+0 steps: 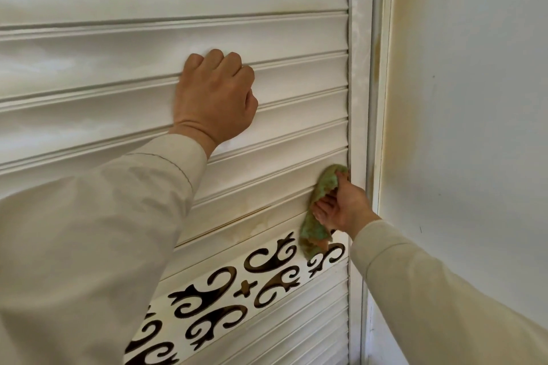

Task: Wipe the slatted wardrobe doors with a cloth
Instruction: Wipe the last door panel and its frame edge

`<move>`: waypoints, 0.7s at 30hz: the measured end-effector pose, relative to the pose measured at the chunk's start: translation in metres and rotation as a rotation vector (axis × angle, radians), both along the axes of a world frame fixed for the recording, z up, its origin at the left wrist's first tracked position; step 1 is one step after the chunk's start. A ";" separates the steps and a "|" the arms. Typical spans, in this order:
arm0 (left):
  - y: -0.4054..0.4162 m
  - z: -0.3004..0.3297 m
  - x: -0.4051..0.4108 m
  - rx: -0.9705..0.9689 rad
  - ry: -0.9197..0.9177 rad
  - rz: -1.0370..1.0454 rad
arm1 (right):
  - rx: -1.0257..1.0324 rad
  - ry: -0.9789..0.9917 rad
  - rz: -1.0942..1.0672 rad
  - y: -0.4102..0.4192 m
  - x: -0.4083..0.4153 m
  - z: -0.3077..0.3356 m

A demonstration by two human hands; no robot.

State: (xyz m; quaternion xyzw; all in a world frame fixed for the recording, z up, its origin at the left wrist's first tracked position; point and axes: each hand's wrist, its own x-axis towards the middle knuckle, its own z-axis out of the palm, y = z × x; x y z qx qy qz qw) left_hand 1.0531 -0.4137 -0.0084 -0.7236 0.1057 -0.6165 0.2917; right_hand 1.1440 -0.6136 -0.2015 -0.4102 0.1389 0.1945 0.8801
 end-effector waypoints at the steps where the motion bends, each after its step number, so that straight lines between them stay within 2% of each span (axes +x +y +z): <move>1: 0.000 0.000 0.000 -0.002 0.002 -0.002 | -0.021 -0.019 -0.014 -0.003 0.004 -0.001; 11: -0.002 -0.002 0.001 -0.010 0.001 0.001 | -0.316 -0.107 -0.065 -0.014 0.024 -0.008; 18: -0.003 0.000 -0.001 -0.009 0.027 -0.019 | -0.510 -0.003 0.009 -0.004 0.015 0.009; 21: -0.003 0.000 -0.002 -0.013 0.036 -0.023 | -0.527 0.006 0.075 0.012 -0.001 0.010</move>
